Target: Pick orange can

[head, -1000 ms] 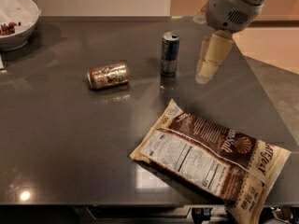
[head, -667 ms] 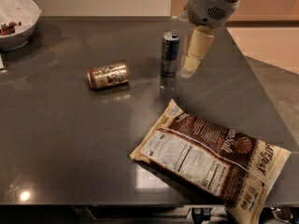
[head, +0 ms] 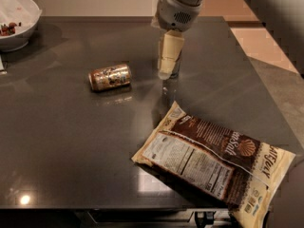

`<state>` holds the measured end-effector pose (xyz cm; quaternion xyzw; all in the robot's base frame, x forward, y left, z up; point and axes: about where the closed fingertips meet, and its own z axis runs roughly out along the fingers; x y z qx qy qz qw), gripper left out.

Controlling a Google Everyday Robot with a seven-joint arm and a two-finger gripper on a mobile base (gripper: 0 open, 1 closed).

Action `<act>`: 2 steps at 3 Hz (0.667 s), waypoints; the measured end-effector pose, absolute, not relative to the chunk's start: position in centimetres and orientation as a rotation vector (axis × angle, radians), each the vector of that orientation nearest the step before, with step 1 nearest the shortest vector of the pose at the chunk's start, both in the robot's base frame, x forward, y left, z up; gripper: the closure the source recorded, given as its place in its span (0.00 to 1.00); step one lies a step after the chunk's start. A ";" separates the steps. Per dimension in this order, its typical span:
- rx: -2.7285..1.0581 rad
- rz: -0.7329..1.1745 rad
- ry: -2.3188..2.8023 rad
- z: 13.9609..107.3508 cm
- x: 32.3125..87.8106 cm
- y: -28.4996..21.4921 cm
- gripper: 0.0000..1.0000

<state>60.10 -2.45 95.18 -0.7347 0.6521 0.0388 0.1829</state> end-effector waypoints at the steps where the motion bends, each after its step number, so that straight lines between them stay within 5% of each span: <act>1: -2.154 0.133 1.798 93.6 60.3 0.4 0.00; 2: -2.221 0.148 1.765 91.9 59.9 2.8 0.00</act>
Offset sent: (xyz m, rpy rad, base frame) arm -0.0124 0.0783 -0.0542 -0.0888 0.0930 0.1819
